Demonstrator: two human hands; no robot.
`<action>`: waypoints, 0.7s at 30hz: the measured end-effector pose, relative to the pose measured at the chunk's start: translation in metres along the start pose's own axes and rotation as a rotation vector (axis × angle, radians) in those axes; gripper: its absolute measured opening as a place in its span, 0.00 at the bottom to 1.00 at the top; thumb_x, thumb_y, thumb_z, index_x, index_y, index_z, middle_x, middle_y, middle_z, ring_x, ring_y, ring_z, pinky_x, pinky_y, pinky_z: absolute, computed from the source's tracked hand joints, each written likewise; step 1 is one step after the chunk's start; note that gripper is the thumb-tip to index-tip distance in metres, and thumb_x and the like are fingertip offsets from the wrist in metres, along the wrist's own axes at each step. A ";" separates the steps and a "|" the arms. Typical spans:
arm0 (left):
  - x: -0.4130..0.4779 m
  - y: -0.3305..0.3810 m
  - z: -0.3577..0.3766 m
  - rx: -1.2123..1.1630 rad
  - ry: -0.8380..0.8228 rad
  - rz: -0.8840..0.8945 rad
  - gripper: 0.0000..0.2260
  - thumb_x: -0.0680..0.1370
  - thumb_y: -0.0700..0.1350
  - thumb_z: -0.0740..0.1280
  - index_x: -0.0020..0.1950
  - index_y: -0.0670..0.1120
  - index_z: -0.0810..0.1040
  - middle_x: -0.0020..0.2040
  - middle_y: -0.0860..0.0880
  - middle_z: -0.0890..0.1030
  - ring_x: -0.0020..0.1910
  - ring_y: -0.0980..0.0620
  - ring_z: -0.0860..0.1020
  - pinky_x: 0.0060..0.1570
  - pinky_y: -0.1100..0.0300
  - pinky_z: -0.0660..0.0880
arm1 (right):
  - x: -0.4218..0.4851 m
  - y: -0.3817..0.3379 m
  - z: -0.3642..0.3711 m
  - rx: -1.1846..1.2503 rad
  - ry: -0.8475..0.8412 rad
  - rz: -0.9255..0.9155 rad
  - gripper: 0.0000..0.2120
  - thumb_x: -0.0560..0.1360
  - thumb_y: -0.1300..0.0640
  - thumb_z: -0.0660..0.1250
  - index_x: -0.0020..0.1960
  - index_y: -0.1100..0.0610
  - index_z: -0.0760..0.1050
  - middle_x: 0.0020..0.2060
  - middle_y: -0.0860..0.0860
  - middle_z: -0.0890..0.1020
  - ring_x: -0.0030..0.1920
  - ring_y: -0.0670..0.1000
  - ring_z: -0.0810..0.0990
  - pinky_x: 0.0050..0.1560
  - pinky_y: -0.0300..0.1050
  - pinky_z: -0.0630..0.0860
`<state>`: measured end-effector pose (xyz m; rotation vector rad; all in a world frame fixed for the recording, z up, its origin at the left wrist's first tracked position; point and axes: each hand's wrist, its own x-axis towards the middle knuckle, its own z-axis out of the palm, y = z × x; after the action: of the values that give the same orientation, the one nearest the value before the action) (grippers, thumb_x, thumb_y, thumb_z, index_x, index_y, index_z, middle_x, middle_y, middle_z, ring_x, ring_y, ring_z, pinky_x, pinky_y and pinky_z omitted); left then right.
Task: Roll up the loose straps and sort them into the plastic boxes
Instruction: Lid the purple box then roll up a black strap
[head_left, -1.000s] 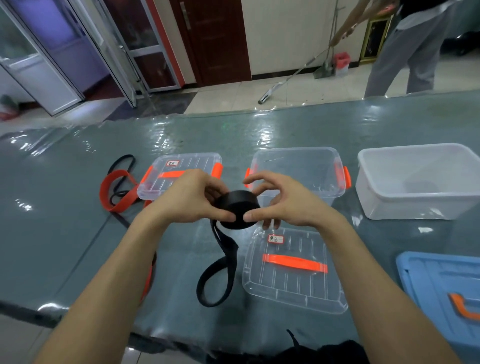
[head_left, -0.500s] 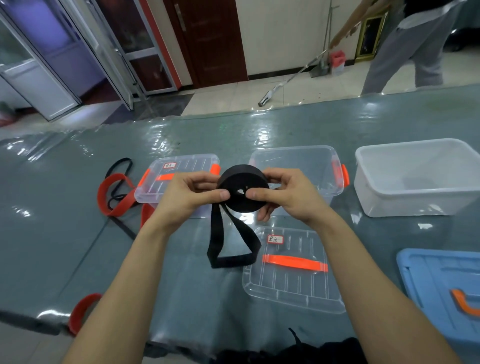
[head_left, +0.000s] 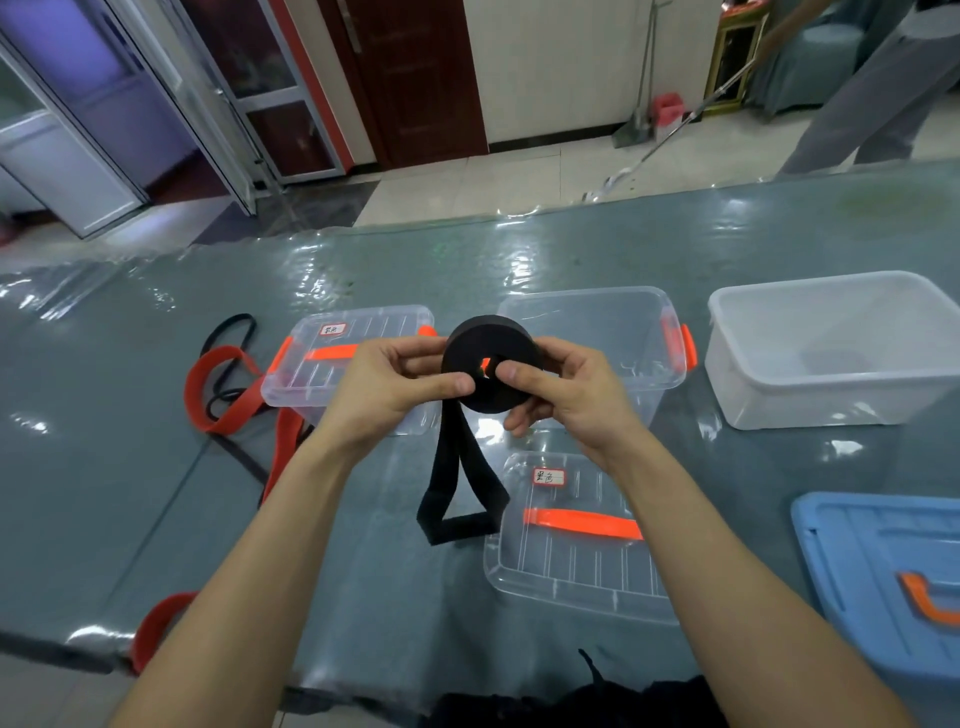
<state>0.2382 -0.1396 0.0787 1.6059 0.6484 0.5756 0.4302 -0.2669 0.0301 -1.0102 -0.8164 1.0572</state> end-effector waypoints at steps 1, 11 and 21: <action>0.001 0.002 -0.002 0.035 -0.005 0.000 0.21 0.64 0.48 0.86 0.56 0.50 0.91 0.54 0.43 0.90 0.55 0.46 0.89 0.57 0.60 0.84 | 0.000 0.001 0.001 0.008 -0.007 0.007 0.10 0.73 0.56 0.81 0.53 0.56 0.87 0.47 0.59 0.88 0.30 0.60 0.86 0.33 0.47 0.83; 0.020 0.074 -0.028 0.615 -0.154 0.032 0.20 0.62 0.52 0.88 0.51 0.49 0.91 0.44 0.48 0.91 0.46 0.48 0.90 0.53 0.52 0.87 | 0.028 -0.048 -0.007 -0.478 -0.239 -0.004 0.14 0.74 0.58 0.82 0.57 0.60 0.84 0.50 0.55 0.89 0.33 0.62 0.87 0.29 0.48 0.79; 0.047 0.127 -0.050 0.614 -0.170 0.153 0.24 0.61 0.57 0.88 0.53 0.50 0.91 0.48 0.47 0.91 0.49 0.46 0.90 0.55 0.54 0.86 | 0.050 -0.082 0.007 -0.345 -0.213 -0.133 0.17 0.71 0.68 0.81 0.58 0.66 0.83 0.48 0.64 0.88 0.43 0.63 0.90 0.45 0.50 0.87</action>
<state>0.2480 -0.0832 0.2111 2.2670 0.6096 0.3569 0.4633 -0.2308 0.1124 -1.1242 -1.2547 0.9383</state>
